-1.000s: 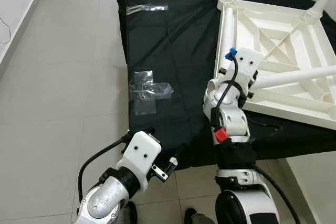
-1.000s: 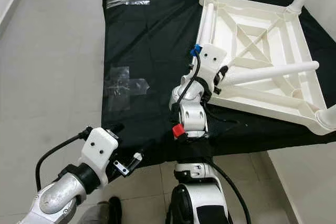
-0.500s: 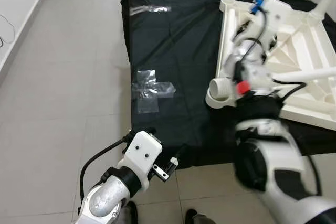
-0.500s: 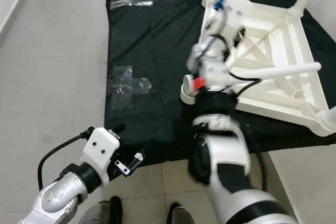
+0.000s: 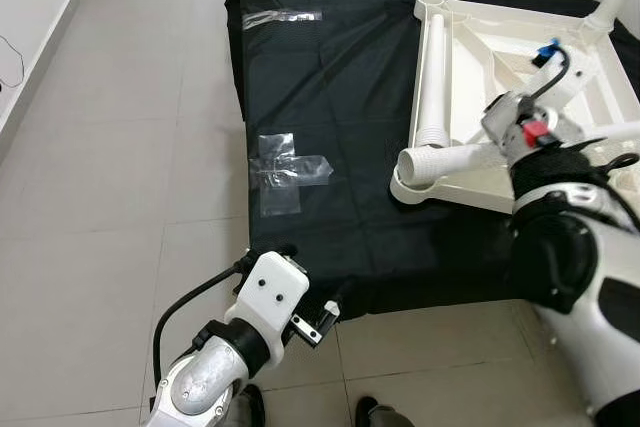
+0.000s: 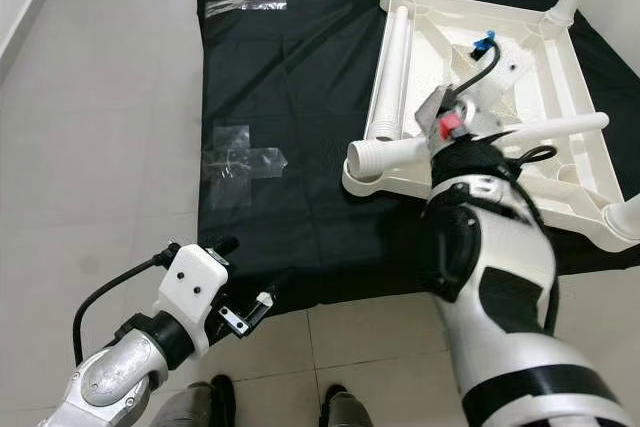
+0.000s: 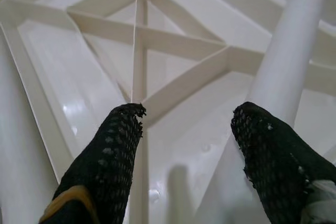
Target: Building children table
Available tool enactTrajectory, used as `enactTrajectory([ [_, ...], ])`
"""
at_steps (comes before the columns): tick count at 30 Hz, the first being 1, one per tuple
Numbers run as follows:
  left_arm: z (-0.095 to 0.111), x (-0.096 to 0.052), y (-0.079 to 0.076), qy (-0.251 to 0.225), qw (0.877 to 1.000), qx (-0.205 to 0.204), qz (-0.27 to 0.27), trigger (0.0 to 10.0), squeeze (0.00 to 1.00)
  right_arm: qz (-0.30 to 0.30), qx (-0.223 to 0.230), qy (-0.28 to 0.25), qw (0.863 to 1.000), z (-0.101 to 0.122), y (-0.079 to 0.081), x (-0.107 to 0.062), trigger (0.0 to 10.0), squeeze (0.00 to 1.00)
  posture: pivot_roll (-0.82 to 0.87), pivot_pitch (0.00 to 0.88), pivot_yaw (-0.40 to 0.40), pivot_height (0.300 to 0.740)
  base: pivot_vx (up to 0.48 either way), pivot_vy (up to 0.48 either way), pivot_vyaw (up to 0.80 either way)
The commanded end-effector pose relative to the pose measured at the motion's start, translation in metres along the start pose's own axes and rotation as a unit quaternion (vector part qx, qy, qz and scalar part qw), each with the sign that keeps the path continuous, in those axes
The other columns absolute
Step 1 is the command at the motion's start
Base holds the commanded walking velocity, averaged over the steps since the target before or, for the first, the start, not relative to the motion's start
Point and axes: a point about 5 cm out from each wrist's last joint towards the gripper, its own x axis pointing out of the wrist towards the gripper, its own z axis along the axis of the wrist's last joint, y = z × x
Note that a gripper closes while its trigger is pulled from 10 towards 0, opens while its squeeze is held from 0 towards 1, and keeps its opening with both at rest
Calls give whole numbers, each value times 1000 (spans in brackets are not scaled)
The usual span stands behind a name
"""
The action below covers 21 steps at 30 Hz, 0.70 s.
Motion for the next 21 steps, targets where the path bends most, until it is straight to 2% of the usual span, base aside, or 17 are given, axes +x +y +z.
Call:
enactTrajectory([
  [1,-6,-3,0,14,1000,5,0,10000,0,-7,4,-6,1000,5,-1,0,10000,0,145,229,-44,740,0,0,0],
  [4,-6,-3,0,15,1000,5,1,10000,0,-10,8,-7,1000,9,2,-2,10000,0,144,230,-45,740,0,0,0],
  [6,-6,-3,0,15,1000,5,1,10000,0,-4,1,-44,999,22,8,-8,10000,0,142,229,-44,740,0,0,0],
  [11,-6,-3,0,15,1000,5,0,10000,0,-3,-6,-68,998,31,11,-12,10000,0,142,229,-44,740,0,0,0],
  [15,-7,-3,0,17,1000,6,-1,10000,0,-62,-13,-53,997,28,4,-10,10000,0,139,226,-45,740,0,0,0],
  [16,-7,-3,0,17,1000,7,0,10000,0,-72,-13,-46,996,26,2,-9,10000,541,141,230,-45,740,0,0,0],
  [17,-7,-3,0,17,1000,7,0,10000,0,-78,-10,-43,996,24,0,-8,10000,1000,142,231,-44,740,0,0,0],
  [21,-7,-3,0,17,1000,7,0,10000,0,-84,-10,-35,996,21,-2,-7,10000,1000,142,231,-44,740,0,0,0],
])
